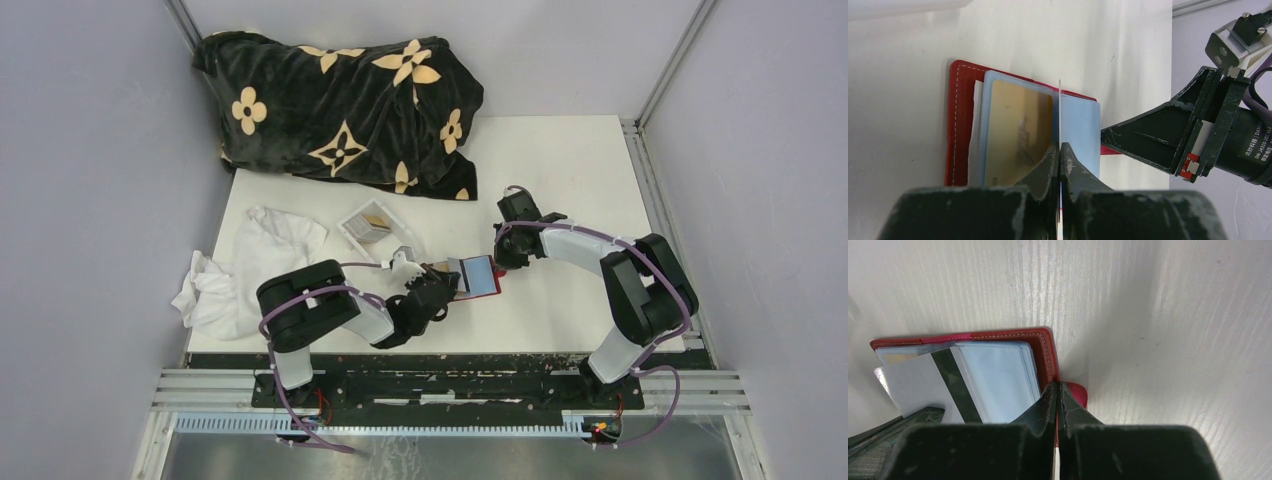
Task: Put the credit cards into the card holder
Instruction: Insert the credit card into the card holder.
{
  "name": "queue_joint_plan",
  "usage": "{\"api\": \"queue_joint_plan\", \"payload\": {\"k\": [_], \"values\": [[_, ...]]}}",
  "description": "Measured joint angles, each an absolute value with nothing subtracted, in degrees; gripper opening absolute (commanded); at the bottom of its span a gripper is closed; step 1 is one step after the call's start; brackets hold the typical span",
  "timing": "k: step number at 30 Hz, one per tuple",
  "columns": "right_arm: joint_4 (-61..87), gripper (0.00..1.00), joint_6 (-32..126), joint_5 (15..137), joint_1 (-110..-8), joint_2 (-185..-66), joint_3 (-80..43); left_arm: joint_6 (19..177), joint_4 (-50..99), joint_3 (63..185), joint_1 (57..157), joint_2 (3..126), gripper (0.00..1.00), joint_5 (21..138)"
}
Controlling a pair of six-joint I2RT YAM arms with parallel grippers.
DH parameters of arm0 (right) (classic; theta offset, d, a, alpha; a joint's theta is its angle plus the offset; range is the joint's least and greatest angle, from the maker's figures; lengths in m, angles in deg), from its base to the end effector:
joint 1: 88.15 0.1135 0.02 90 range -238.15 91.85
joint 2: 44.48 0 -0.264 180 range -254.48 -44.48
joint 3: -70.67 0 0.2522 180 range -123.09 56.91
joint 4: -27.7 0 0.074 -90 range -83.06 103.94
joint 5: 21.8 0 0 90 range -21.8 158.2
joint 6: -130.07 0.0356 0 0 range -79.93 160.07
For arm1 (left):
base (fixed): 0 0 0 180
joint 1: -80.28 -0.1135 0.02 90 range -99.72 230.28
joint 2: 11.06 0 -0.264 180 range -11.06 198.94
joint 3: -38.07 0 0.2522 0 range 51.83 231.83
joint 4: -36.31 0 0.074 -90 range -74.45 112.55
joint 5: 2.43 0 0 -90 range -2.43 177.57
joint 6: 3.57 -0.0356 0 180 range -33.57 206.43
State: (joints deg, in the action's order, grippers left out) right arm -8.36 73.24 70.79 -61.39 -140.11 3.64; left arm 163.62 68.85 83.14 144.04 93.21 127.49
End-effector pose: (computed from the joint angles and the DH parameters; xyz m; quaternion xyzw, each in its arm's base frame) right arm 0.2798 0.1429 0.1565 0.0496 0.9742 0.1286 0.1790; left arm 0.1552 -0.2632 0.1073 -0.2715 0.7735 -0.3680 0.4388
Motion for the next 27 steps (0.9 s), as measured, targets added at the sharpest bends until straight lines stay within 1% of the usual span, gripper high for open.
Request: {"api": "queue_joint_plan", "payload": {"k": [27], "values": [[-7.7, 0.01, 73.4, 71.8, -61.7, -140.8, 3.3, 168.1, 74.6, 80.7, 144.8, 96.4, 0.03, 127.0]]}}
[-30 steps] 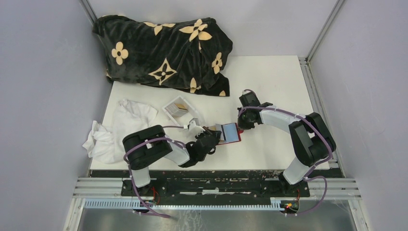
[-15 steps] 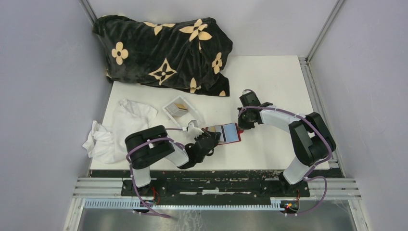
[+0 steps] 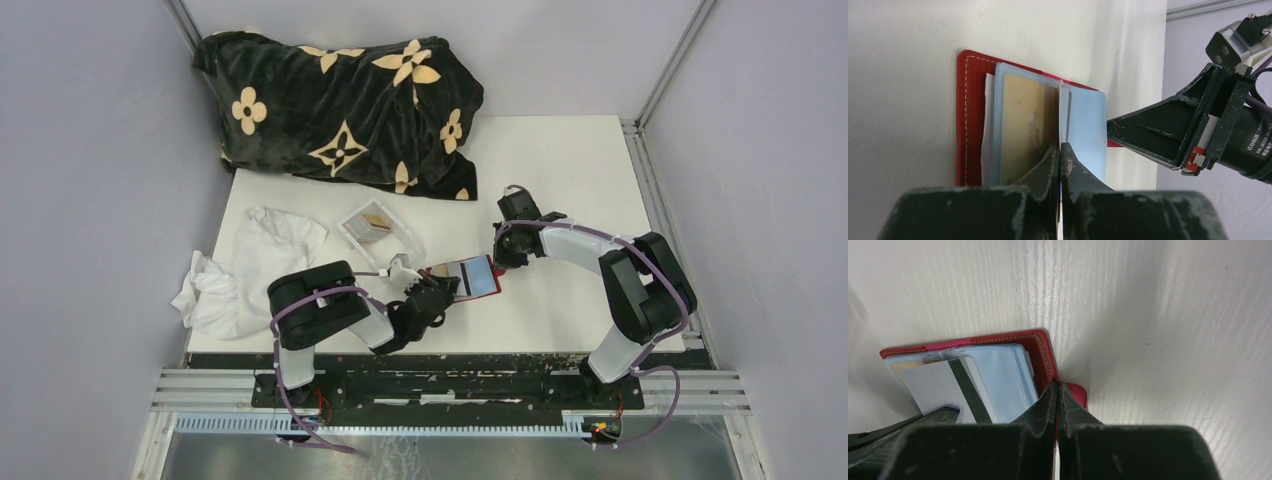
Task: Put the credit cards into the card holder
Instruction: Insert the credit card into the card holder.
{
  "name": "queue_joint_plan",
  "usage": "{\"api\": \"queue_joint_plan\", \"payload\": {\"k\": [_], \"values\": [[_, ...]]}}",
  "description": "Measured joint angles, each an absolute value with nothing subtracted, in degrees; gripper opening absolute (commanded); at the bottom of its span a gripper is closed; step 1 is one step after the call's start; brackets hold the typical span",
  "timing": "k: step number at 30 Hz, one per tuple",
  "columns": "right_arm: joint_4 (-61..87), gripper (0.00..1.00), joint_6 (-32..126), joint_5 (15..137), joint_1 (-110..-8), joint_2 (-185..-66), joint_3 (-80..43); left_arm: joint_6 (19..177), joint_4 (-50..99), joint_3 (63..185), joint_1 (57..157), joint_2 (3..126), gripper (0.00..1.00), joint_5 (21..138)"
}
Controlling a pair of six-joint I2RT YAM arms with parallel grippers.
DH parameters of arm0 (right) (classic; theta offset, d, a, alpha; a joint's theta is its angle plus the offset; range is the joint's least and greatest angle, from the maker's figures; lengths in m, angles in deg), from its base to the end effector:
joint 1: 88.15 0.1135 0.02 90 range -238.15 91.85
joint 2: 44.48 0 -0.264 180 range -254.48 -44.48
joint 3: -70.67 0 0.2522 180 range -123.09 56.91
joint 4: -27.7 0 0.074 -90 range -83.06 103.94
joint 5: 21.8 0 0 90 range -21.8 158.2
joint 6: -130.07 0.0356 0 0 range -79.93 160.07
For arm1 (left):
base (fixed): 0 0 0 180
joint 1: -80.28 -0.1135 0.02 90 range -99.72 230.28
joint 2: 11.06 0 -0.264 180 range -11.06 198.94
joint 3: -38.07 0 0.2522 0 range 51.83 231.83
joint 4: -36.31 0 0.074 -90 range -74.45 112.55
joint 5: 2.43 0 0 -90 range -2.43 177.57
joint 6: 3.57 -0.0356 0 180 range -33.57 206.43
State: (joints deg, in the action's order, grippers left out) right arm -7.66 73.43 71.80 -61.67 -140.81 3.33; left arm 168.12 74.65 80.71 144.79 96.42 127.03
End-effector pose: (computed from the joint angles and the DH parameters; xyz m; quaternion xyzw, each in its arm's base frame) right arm 0.2829 0.1434 0.1549 0.0515 0.9732 0.1372 0.1770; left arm 0.1484 -0.2587 0.0918 -0.2952 0.7649 -0.3905 0.4187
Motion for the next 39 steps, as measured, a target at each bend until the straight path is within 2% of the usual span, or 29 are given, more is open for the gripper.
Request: {"api": "queue_joint_plan", "payload": {"k": [19, 39], "values": [[-7.6, 0.01, 73.5, 71.8, -61.7, -140.9, 3.3, 177.1, 77.9, 80.3, 145.7, 99.4, 0.03, 131.3], [-8.0, 0.01, 73.4, 72.2, -61.8, -141.4, 2.9, 176.4, 79.2, 83.9, 145.7, 102.8, 0.04, 129.9]]}}
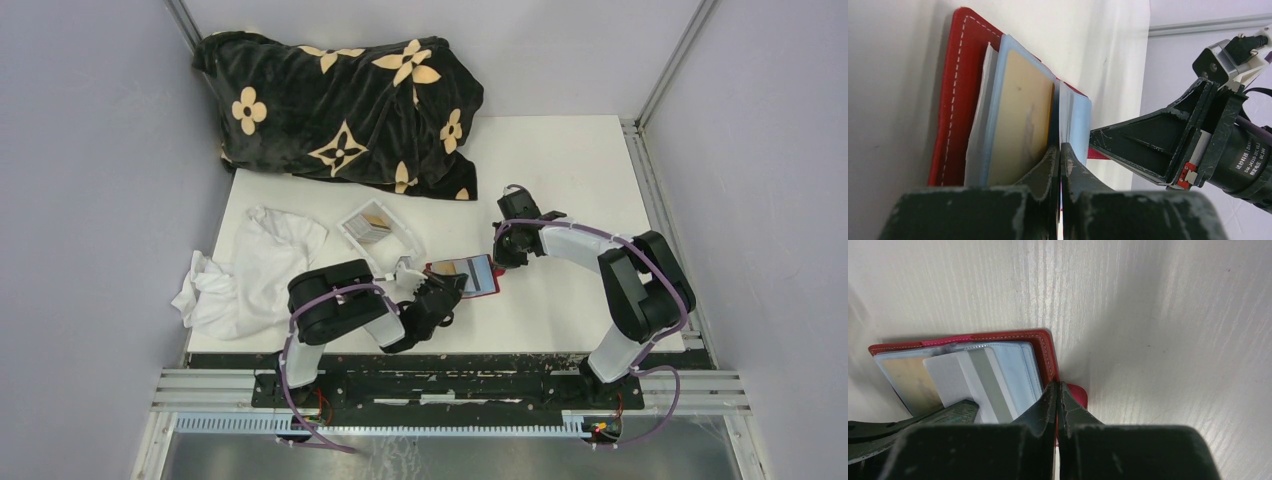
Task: Put the credit cards into the card holder
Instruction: Insert the credit card into the card holder.
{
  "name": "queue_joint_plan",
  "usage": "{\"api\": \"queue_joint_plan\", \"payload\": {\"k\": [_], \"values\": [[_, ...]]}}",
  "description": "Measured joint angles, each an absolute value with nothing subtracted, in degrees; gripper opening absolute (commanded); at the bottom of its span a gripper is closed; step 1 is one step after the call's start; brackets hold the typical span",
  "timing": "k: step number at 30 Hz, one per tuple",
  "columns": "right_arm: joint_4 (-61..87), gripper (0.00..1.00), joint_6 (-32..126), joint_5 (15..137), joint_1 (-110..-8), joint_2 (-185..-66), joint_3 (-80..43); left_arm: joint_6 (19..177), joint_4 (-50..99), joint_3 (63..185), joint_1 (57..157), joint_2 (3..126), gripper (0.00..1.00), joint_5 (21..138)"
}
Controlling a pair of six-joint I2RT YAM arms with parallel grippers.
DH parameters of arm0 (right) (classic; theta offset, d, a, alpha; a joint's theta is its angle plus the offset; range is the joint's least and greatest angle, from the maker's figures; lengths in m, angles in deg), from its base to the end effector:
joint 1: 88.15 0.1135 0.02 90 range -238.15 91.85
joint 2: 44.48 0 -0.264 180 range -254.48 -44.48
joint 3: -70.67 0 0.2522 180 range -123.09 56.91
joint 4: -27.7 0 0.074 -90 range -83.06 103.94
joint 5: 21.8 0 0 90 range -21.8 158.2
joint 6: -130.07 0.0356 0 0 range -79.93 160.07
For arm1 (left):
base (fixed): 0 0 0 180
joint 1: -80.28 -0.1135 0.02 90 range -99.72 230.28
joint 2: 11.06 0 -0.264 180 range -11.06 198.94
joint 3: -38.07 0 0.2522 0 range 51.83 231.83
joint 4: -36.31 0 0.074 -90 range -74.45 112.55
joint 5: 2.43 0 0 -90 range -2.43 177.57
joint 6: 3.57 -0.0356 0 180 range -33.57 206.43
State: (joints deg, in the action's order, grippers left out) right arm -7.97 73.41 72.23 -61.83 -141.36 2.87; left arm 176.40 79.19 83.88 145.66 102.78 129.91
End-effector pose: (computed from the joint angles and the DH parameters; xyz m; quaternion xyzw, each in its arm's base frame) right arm 0.2846 0.1436 0.1540 0.0520 0.9739 0.1384 0.1724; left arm 0.1517 -0.2735 0.0785 -0.3568 0.7278 -0.4234 0.4045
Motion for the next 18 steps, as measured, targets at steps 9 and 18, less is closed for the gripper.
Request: {"api": "queue_joint_plan", "payload": {"k": [9, 18], "values": [[-8.1, 0.01, 73.4, 72.3, -61.9, -141.5, 2.7, 175.2, 76.4, 85.6, 145.6, 102.8, 0.36, 128.0], [-8.2, 0.01, 73.4, 72.6, -62.0, -141.7, 2.6, 174.8, 69.4, 86.2, 145.5, 98.0, 0.57, 127.7]]}}
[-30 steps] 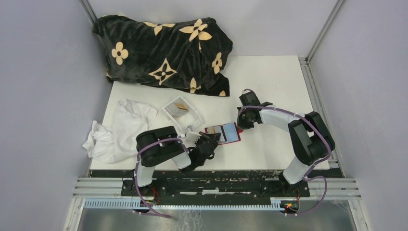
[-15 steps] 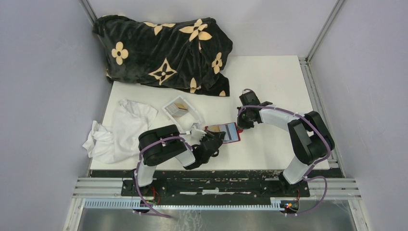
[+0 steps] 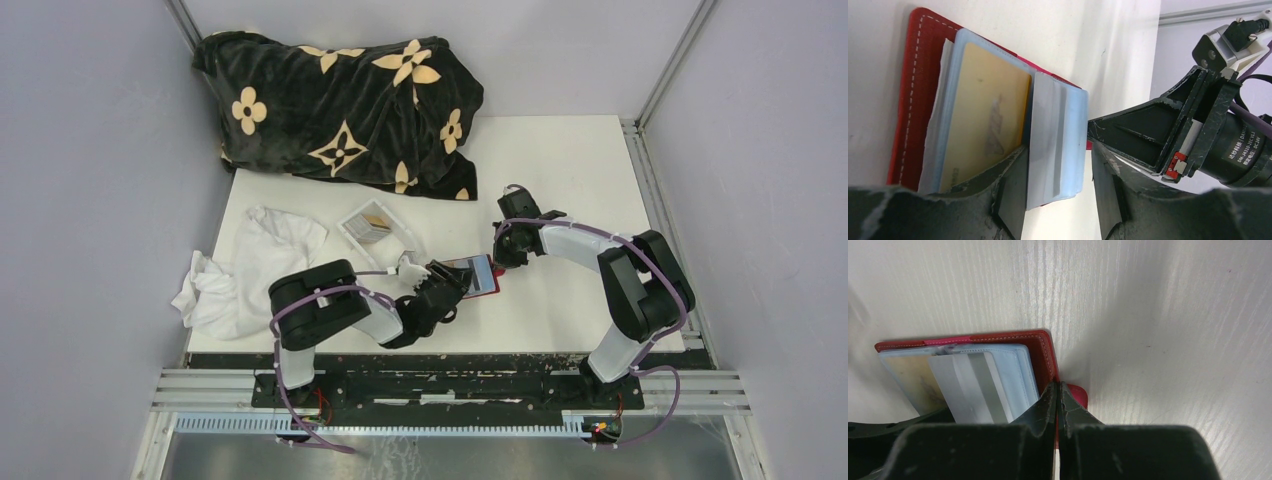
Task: Put the credit cards into the card holder
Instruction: Insert the credit card into the card holder.
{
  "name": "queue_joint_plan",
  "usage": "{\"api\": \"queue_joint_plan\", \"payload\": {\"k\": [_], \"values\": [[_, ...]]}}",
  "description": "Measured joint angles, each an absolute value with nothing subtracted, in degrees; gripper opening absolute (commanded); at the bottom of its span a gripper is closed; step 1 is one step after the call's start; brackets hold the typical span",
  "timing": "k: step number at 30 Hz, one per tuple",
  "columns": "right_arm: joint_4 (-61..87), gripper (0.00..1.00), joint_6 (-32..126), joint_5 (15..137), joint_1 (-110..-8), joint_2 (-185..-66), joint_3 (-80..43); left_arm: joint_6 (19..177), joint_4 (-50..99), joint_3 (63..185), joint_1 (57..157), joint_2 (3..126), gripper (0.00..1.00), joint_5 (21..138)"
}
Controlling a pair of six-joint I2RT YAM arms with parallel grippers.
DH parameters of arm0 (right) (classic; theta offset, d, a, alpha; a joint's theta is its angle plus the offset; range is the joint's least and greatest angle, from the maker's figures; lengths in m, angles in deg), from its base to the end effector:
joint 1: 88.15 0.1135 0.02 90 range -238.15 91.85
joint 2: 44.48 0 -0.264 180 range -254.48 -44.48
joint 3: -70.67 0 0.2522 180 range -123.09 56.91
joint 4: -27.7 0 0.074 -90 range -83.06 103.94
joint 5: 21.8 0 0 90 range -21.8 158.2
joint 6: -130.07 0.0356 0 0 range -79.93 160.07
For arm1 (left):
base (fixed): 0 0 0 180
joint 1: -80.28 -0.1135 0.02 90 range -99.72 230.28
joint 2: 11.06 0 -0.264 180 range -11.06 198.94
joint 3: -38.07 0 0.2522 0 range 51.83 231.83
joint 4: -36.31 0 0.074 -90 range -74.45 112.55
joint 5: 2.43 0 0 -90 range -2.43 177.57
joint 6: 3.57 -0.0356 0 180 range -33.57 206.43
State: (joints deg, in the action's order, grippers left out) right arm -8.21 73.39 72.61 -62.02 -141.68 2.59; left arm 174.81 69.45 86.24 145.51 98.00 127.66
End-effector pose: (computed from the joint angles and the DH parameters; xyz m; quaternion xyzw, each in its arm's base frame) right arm 0.2858 0.1432 0.1534 0.0529 0.9742 0.1397 0.1690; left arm 0.1543 -0.2796 0.0955 -0.3349 0.7523 -0.4058 0.3965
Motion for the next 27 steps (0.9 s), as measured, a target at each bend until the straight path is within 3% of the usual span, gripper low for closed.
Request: {"api": "queue_joint_plan", "payload": {"k": [13, 27], "values": [[-8.2, 0.01, 73.4, 72.6, -62.0, -141.7, 2.6, 168.2, 50.8, 91.5, 145.7, 92.7, 0.61, 127.5], [-7.6, 0.01, 73.5, 73.1, -62.0, -141.8, 2.6, 162.1, 42.6, 94.5, 145.8, 91.4, 0.60, 127.3]]}}
